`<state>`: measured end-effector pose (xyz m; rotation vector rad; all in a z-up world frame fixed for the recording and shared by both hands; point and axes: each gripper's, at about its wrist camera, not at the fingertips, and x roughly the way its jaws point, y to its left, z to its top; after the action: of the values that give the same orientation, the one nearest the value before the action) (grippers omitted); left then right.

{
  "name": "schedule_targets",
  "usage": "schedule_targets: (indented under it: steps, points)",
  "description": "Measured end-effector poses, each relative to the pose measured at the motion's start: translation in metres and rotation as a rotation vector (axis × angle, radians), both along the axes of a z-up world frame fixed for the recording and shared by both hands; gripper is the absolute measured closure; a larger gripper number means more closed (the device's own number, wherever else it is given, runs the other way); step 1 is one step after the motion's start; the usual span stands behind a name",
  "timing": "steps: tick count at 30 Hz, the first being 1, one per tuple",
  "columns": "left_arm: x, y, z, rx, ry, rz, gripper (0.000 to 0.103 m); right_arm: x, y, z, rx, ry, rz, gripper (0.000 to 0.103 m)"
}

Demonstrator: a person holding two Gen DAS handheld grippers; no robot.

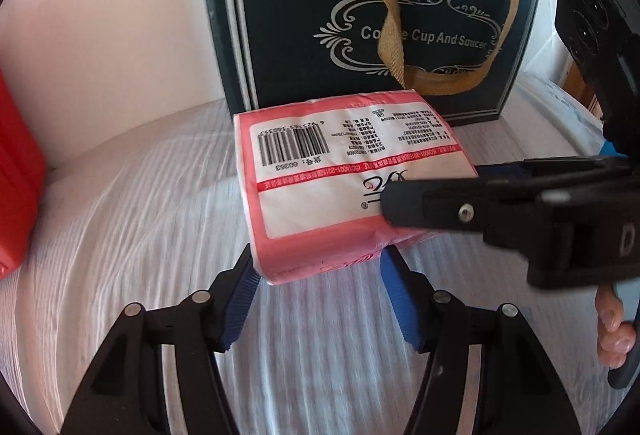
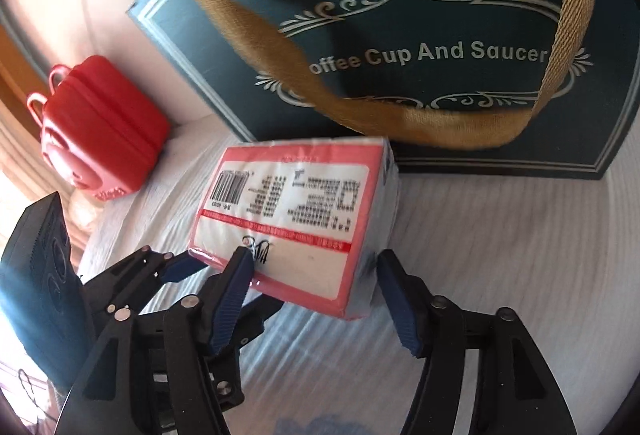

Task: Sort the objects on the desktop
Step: 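Grasp the pink tissue pack with the left gripper, right gripper beside it, then lift the tissue pack with the left gripper and carry it over the crate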

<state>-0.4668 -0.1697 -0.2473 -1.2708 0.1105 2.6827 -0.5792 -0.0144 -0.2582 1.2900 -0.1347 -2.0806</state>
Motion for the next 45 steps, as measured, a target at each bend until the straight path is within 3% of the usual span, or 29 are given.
schedule_targets:
  steps: [7,14,26,34,39,45]
  points:
    - [0.004,-0.001,0.003,-0.03,0.021,-0.012,0.045,-0.004,-0.005,0.005,0.032,0.022,0.018,0.038]
    - [0.032,0.004,0.039,-0.037,0.07,-0.028,0.046,0.018,0.01,0.036,0.025,0.062,0.019,0.038]
    - [0.105,0.023,0.164,-0.044,0.24,-0.049,0.046,0.085,0.043,0.165,-0.015,0.222,-0.002,0.039]
    - [0.166,0.053,0.244,-0.027,0.366,-0.122,0.046,0.147,0.074,0.253,0.005,0.354,-0.068,0.039]
    - [0.208,0.085,0.292,-0.009,0.449,-0.2,0.046,0.195,0.109,0.311,0.023,0.436,-0.141,0.039]
    - [0.265,0.158,0.344,0.015,0.525,-0.323,0.046,0.247,0.175,0.367,0.03,0.505,-0.26,0.039]
